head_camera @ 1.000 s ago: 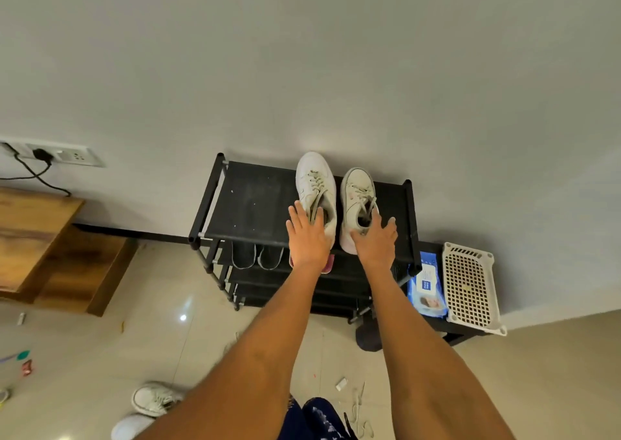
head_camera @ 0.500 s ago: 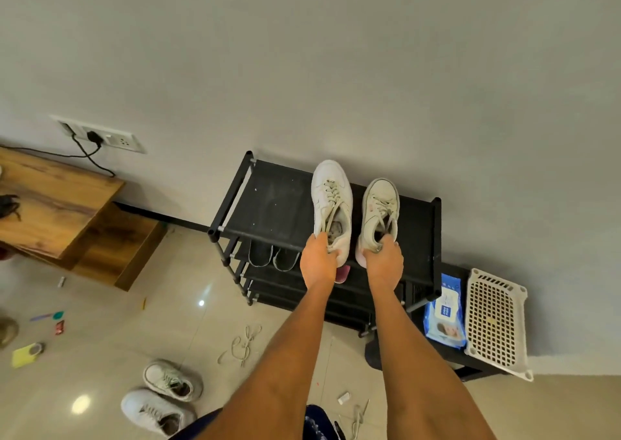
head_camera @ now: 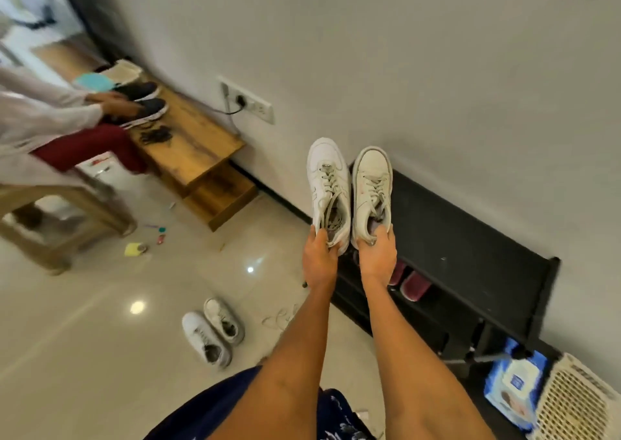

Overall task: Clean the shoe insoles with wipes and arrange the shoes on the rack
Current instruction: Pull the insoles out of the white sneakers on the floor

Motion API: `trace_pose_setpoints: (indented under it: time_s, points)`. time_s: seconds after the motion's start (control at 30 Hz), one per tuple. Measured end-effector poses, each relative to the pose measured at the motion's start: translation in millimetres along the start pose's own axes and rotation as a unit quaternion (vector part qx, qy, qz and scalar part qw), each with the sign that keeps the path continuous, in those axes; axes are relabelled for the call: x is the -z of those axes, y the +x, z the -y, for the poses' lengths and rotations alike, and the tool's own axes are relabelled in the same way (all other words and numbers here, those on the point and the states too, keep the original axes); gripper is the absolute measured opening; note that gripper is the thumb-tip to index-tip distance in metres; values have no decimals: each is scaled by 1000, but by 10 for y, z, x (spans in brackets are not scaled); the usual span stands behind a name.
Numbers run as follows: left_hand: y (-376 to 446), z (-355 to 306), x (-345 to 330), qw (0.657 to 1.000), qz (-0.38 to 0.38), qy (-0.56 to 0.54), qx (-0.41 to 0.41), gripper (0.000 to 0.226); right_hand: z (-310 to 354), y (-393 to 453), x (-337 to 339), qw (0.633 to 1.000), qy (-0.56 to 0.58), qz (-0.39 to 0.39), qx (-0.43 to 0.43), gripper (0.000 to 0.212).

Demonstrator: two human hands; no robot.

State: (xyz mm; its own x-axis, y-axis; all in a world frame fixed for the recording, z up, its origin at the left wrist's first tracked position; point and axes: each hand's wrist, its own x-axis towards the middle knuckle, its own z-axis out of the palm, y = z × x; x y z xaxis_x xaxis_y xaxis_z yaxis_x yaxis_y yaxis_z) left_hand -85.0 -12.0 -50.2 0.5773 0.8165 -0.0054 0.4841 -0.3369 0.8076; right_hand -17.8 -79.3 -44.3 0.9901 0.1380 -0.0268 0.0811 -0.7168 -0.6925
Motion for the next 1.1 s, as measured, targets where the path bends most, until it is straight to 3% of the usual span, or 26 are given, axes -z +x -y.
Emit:
trace_pose_setpoints:
  time_s: [0.23, 0.5, 0.73, 0.93, 1.1]
  points:
    - [47, 970, 781, 991, -103, -3, 91, 16, 562, -603, -849, 987, -6, 131, 97, 21]
    - [-250, 2372, 1155, 951, -187, 3, 245, 9, 561, -1422, -2093, 939, -65, 296, 161, 27]
    - [-518, 4032, 1044, 898, -236, 26, 372, 22, -180, -2100, -3650, 880, -101, 424, 188, 42]
    - [-728, 5844, 586, 854, -233, 42, 463, 23, -1127, -2776, -5220, 842, -152, 489, 168, 30]
    - [-1043, 7102, 200, 830, -267, 38, 489, 17, -1812, -3202, -6233, 807, -180, 532, 180, 28]
